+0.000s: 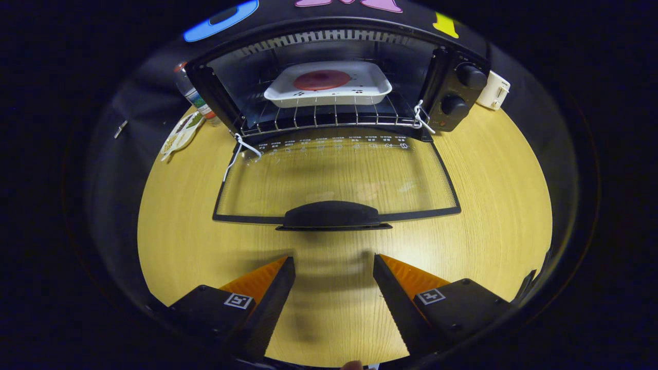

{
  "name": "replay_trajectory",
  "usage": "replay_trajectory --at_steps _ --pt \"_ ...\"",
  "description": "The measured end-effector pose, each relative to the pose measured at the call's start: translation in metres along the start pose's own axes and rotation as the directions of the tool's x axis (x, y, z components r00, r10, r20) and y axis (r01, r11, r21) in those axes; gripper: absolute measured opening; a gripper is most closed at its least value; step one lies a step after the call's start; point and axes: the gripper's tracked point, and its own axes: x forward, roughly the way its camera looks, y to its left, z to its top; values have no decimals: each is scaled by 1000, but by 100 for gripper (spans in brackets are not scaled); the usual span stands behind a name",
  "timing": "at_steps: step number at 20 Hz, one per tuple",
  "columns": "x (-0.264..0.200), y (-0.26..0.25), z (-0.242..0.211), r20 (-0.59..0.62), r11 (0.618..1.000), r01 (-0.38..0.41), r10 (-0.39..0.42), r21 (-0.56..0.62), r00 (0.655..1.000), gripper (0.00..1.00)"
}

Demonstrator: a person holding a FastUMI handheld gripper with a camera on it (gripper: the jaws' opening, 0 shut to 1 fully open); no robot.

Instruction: Open the toaster oven, put the food inside, and close the toaster oven door.

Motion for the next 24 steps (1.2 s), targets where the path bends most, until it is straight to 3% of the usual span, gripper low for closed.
replay_trajectory --at_steps 7,13,18,24 --pt "12 -8 22 74 999 50 -50 1 996 99" --pt "-28 -6 34 218 999 39 -34 -19 975 99" --pt "-79 -2 76 431 998 30 -2 -58 902 99" --pt "-134 3 109 560 996 15 36 -86 828 99"
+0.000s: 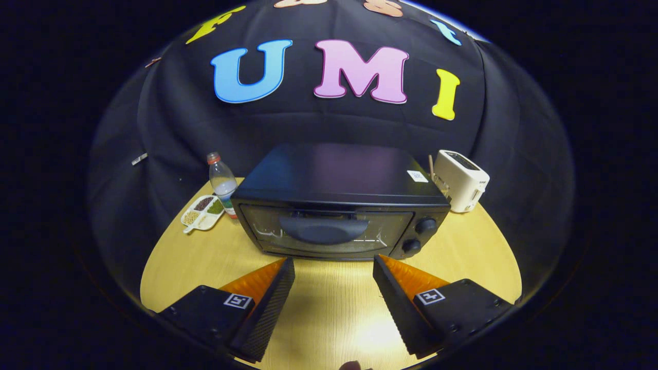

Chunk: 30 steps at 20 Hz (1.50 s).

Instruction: Open the toaster oven, put the food inside, and close the toaster oven door.

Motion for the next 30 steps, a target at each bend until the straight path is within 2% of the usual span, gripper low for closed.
replay_trajectory --at_steps 7,13,17,24,26,30 --pt "-52 -11 55 174 999 -6 13 -41 985 98" --pt "-112 -46 114 316 1000 1 -6 15 949 97" --pt "-155 -70 141 366 998 -20 -5 63 930 97" --pt "-219 -125 161 434 999 14 -32 46 900 97" --pt "-229 -136 161 437 999 23 -39 43 898 97" --pt "-251 -154 168 482 997 68 -69 20 873 97"
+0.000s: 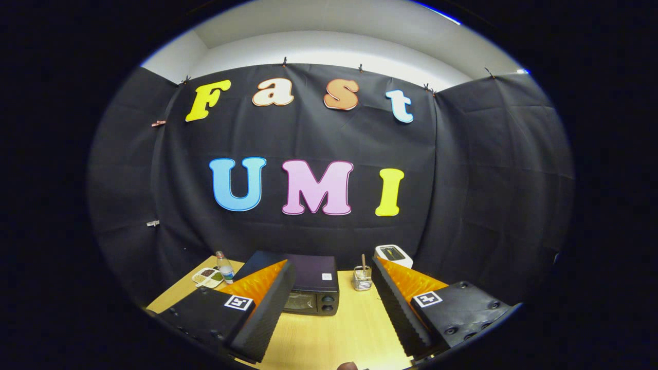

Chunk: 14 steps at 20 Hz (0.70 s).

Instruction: Open the toaster oven, put the food inside, and close the toaster oven door.

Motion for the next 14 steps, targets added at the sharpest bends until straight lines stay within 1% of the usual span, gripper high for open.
replay_trajectory --at_steps 6,14 --pt "-12 -6 13 27 1000 -2 1 22 1000 97" --pt "-12 -17 23 58 999 36 -37 15 998 97"
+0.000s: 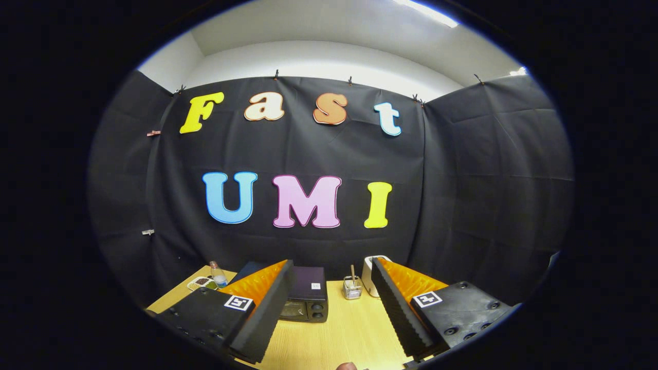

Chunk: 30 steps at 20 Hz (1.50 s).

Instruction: Open the toaster oven, put the food inside, and close the toaster oven door.

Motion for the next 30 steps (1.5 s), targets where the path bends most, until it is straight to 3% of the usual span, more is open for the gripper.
replay_trajectory --at_steps 30 --pt "2 15 16 25 1000 -11 11 6 1000 97"
